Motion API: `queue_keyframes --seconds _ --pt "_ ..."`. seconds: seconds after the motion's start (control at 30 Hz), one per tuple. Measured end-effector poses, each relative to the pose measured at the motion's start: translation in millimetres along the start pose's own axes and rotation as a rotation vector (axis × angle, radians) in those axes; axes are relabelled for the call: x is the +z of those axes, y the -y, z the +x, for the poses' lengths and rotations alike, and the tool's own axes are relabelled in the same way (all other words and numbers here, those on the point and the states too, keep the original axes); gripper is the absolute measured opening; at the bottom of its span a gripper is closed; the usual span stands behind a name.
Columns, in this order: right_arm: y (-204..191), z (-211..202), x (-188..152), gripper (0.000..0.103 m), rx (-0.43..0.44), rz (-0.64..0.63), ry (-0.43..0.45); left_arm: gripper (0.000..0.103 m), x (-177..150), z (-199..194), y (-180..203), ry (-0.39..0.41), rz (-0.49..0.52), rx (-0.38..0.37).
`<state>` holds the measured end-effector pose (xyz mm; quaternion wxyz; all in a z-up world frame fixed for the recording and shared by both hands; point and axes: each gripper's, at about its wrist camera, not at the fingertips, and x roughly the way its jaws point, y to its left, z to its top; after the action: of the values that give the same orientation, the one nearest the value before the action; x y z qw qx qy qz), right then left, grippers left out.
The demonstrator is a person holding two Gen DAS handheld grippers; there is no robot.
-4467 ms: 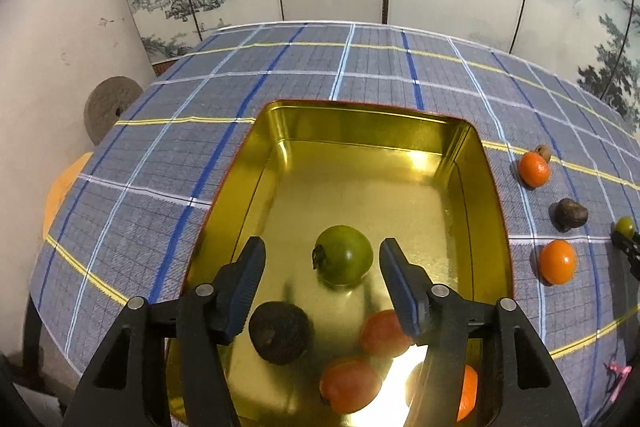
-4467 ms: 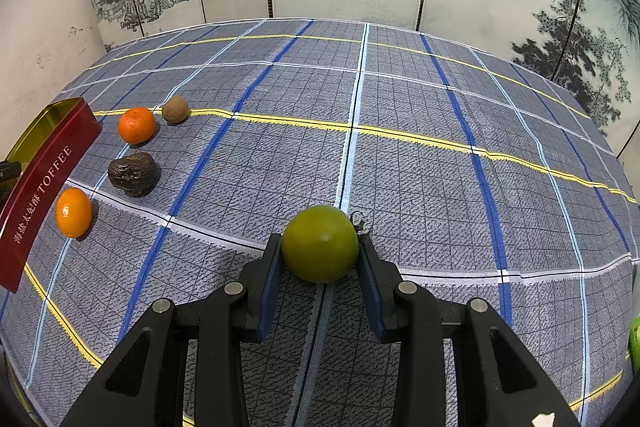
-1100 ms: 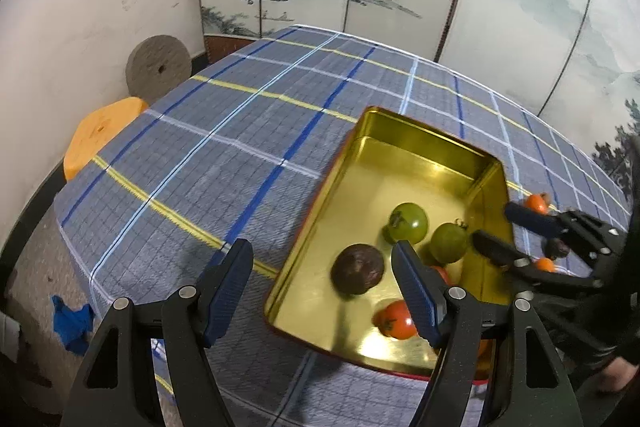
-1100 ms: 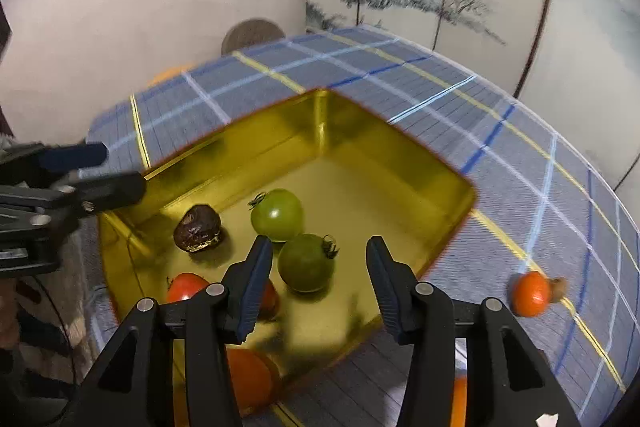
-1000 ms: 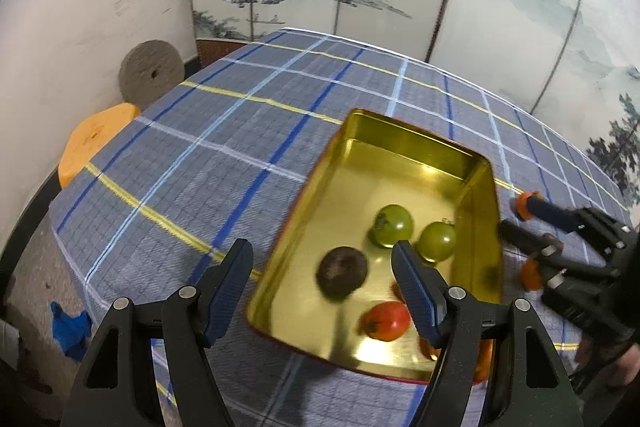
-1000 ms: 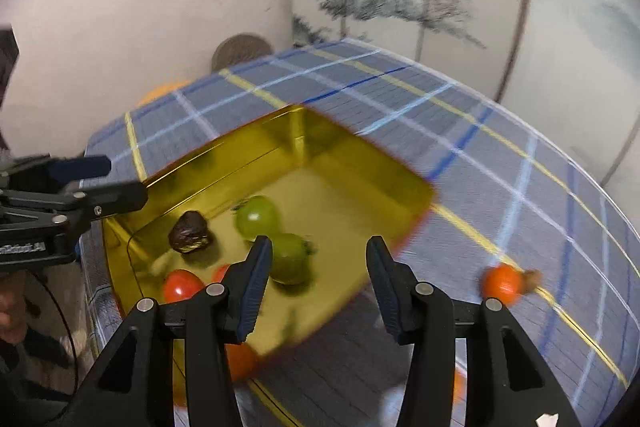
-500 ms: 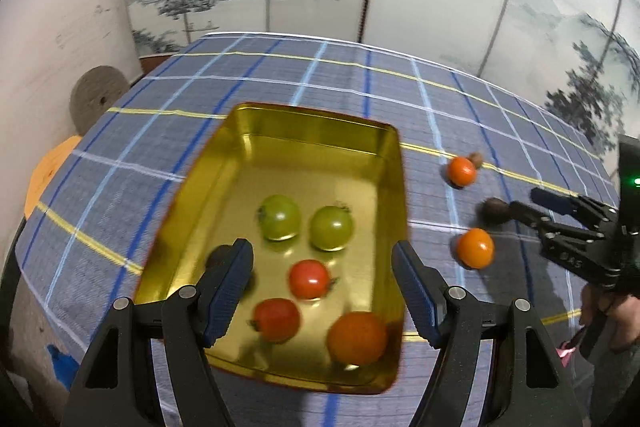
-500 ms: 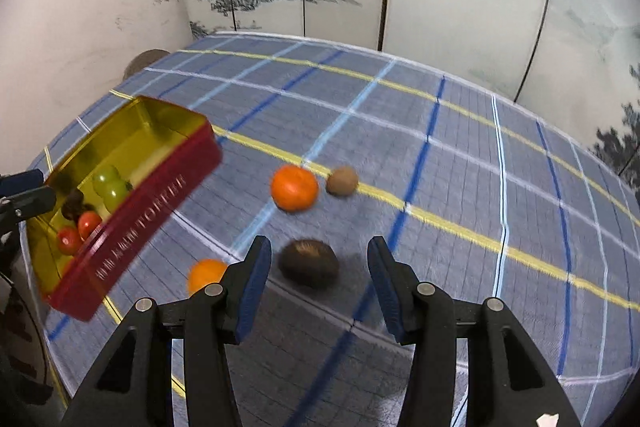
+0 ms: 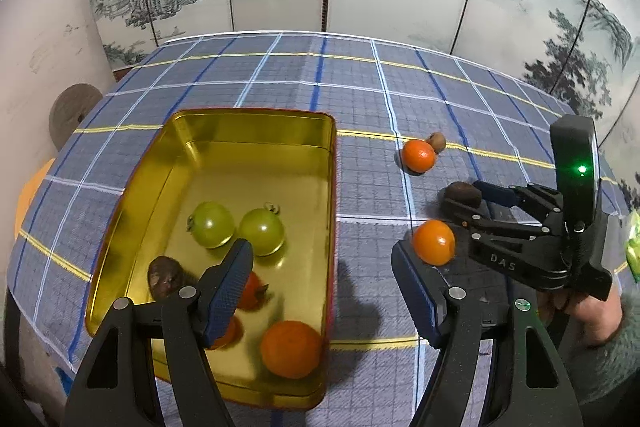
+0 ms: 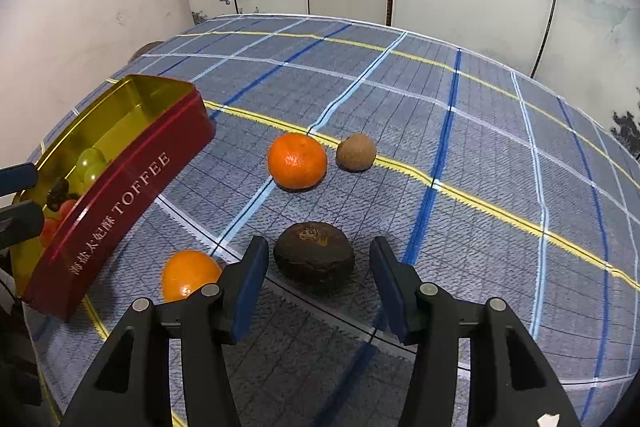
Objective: Organize fruits
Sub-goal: 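Lower the right gripper onto the brown passion fruit and close it, then grasp the orange tangerine with the left gripper while the right holds the passion fruit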
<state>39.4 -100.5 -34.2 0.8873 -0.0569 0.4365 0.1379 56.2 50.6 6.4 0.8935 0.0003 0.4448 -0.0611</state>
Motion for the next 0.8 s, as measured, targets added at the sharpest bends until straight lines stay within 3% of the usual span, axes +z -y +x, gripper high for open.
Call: queue_keyframes --seconds 0.13,0.27,0.43,0.8 --pt "1.4 3.7 -2.6 0.037 0.014 0.009 -0.003 0.072 1.7 6.0 8.3 -0.009 0.011 -0.004" --pt "3.7 2.4 -5.6 0.036 0.009 0.012 0.005 0.072 2.8 11.5 18.1 -0.019 0.025 -0.012" --pt "15.9 -8.5 -17.2 0.036 -0.056 0.032 0.019 0.072 3.1 17.4 34.5 -0.032 0.036 -0.054" --pt "78.8 -39.5 -51.3 0.036 -0.208 0.185 0.023 0.072 7.1 45.9 69.2 -0.082 0.048 -0.111"
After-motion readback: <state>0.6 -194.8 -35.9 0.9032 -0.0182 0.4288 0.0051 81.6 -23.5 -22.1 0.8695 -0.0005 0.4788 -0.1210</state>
